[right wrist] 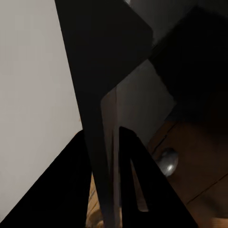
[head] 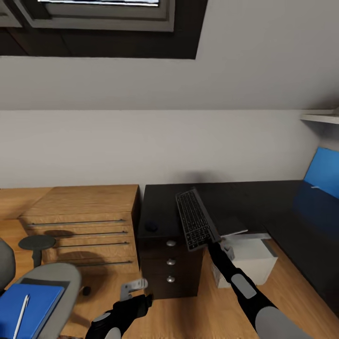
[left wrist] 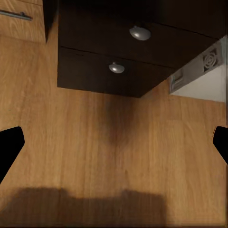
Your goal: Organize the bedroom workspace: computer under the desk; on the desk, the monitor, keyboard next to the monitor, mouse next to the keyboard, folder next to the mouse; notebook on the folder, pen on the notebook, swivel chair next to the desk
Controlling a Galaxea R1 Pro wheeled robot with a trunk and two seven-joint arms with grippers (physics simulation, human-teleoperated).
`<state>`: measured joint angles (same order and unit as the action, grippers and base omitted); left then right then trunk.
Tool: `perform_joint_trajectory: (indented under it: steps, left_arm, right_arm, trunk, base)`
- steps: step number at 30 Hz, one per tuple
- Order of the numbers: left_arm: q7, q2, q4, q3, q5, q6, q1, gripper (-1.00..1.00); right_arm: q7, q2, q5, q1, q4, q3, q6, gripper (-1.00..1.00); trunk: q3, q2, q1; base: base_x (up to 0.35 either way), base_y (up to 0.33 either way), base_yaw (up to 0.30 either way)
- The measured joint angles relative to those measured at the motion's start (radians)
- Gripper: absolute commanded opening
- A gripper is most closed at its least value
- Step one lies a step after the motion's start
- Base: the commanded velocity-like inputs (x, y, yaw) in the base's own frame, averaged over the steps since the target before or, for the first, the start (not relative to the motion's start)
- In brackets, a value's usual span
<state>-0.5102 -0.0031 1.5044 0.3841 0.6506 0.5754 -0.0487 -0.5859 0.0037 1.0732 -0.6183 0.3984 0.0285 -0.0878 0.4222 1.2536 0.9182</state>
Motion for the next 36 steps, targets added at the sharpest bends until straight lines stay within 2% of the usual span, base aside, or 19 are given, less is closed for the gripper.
perform_joint_trajectory:
  steps: [2, 5, 9, 14, 15, 19, 22, 23, 25, 28, 31, 33, 36]
  left_arm:
    - [0.000, 0.000, 0.000, 0.000, 0.000, 0.000, 0.000, 1.00]
    - [0.000, 0.000, -0.001, 0.000, 0.000, 0.000, 0.000, 1.00]
    - [0.000, -0.001, -0.001, 0.000, 0.000, 0.000, -0.001, 1.00]
    - [0.000, -0.003, -0.001, 0.001, 0.001, 0.001, 0.000, 1.00]
    - [0.000, -0.003, -0.001, 0.003, 0.001, 0.001, 0.000, 1.00]
    - [0.000, -0.002, -0.001, 0.004, 0.002, 0.002, -0.001, 1.00]
    - [0.001, -0.001, -0.001, 0.004, 0.002, 0.002, -0.001, 1.00]
    - [0.000, 0.000, -0.001, 0.003, 0.002, 0.002, -0.001, 1.00]
    - [0.000, 0.000, -0.001, 0.003, 0.002, 0.002, 0.000, 1.00]
    - [0.001, 0.000, -0.001, 0.003, 0.002, 0.002, -0.001, 1.00]
    - [0.001, 0.000, -0.001, 0.003, 0.004, 0.002, -0.001, 1.00]
    - [0.002, 0.000, -0.001, 0.002, 0.004, 0.003, -0.001, 1.00]
    - [0.002, 0.000, -0.001, 0.002, 0.005, 0.003, -0.001, 1.00]
  right_arm:
    - [0.004, 0.000, 0.001, 0.008, 0.051, 0.001, -0.006, -1.00]
    - [0.009, 0.001, -0.001, 0.054, 0.157, -0.001, -0.011, -1.00]
    - [0.086, 0.003, -0.004, 0.140, 0.353, -0.002, -0.058, -1.00]
    - [0.127, 0.003, -0.002, 0.211, 0.504, -0.001, -0.074, -1.00]
    - [0.154, 0.003, -0.001, 0.229, 0.542, 0.000, -0.075, -1.00]
    - [0.191, 0.001, 0.015, 0.237, 0.565, -0.001, -0.109, -1.00]
    - [0.199, -0.001, 0.072, 0.238, 0.577, 0.000, -0.200, -1.00]
    - [0.195, -0.010, 0.112, 0.238, 0.581, 0.000, -0.256, -1.00]
    - [0.191, -0.023, 0.131, 0.240, 0.582, 0.003, -0.277, -1.00]
    - [0.175, -0.026, 0.137, 0.241, 0.582, 0.003, -0.285, -1.00]
    - [0.161, -0.026, 0.166, 0.242, 0.582, 0.002, -0.302, -1.00]
    - [0.159, -0.024, 0.223, 0.243, 0.582, 0.002, -0.306, -1.00]
    - [0.160, -0.023, 0.238, 0.243, 0.582, 0.001, -0.306, -1.00]
  trunk:
    - [-0.006, -0.014, -0.008]
    - [-0.016, -0.035, -0.019]
    - [-0.028, -0.063, -0.035]
    - [-0.044, -0.098, -0.054]
    - [-0.047, -0.105, -0.058]
    - [-0.059, -0.133, -0.073]
    - [-0.069, -0.154, -0.084]
    - [-0.072, -0.161, -0.088]
    - [-0.078, -0.175, -0.096]
    - [-0.088, -0.196, -0.107]
    - [-0.097, -0.217, -0.119]
    - [-0.103, -0.231, -0.127]
    - [-0.113, -0.252, -0.138]
  base:
    - [-0.255, -0.208, 0.000]
    - [-0.255, -0.208, 0.000]
    - [-0.256, -0.208, 0.000]
    - [-0.256, -0.208, 0.000]
    - [-0.256, -0.208, 0.000]
    - [-0.257, -0.208, 0.000]
    - [-0.259, -0.208, 0.000]
    - [-0.260, -0.208, 0.000]
    - [-0.260, -0.208, 0.000]
    - [-0.261, -0.208, 0.000]
    - [-0.267, -0.200, 0.000]
    - [-0.279, -0.186, 0.000]
    - [-0.280, -0.183, 0.000]
